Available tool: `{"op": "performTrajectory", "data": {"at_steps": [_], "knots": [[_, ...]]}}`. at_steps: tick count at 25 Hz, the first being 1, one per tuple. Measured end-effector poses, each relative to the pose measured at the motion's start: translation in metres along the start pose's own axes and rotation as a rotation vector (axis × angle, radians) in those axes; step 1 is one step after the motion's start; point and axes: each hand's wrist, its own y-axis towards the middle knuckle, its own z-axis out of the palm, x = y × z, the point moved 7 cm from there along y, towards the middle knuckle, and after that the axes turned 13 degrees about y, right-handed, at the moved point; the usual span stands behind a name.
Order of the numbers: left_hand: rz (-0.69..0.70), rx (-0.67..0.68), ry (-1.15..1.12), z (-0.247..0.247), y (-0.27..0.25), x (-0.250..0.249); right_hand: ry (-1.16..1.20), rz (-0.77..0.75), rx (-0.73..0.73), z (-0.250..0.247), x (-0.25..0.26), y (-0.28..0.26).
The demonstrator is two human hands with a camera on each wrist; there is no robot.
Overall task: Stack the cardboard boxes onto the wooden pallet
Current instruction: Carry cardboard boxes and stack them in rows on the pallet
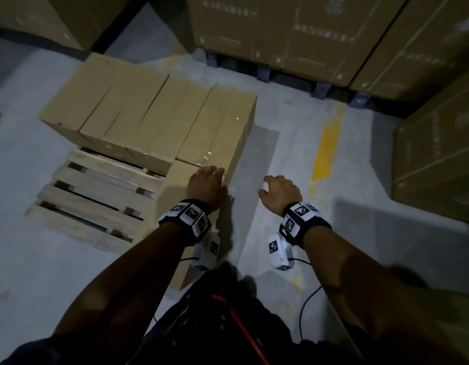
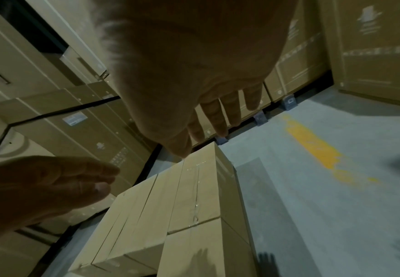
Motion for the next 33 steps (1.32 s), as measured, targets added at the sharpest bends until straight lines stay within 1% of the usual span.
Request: {"op": "performTrajectory", "data": {"at_steps": [4, 7, 9, 11, 13, 17, 19, 22, 26, 30, 31, 33], "knots": [[-0.089, 0.015, -0.021, -0.005, 0.062, 0.013, -0.048, -0.066, 0.017, -0.037, 0.017, 0.072], [-0.151, 0.021, -0.049, -0.004, 0.13, 0.032, -0.106, -0.085, 0.03, -0.063, 0.03, 0.144], [-0.215, 0.041, -0.117, -0.008, 0.175, 0.049, -0.124, -0.089, 0.068, -0.083, 0.045, 0.197], [-0.304, 0.045, -0.209, -0.013, 0.213, 0.069, -0.122, -0.094, 0.108, -0.101, 0.065, 0.25], [-0.406, 0.057, -0.304, -0.018, 0.238, 0.088, -0.091, -0.079, 0.125, -0.117, 0.083, 0.298], [-0.633, 0.073, -0.446, -0.015, 0.269, 0.121, -0.078, -0.081, 0.161, -0.133, 0.117, 0.388], [-0.767, 0.082, -0.536, -0.002, 0.283, 0.137, -0.07, -0.09, 0.184, -0.132, 0.132, 0.436], [-0.985, 0.132, -0.646, 0.034, 0.307, 0.15, -0.052, -0.098, 0.256, -0.12, 0.148, 0.511], [-1.262, 0.177, -0.77, 0.091, 0.342, 0.148, -0.034, -0.086, 0.379, -0.089, 0.144, 0.616], [-1.387, 0.218, -0.786, 0.138, 0.373, 0.132, -0.034, -0.005, 0.427, -0.057, 0.116, 0.689], [-1.401, 0.232, -0.774, 0.151, 0.382, 0.13, -0.031, 0.006, 0.438, -0.047, 0.11, 0.706], [-1.375, 0.261, -0.742, 0.173, 0.403, 0.124, -0.018, 0.01, 0.446, -0.03, 0.099, 0.733]]}}
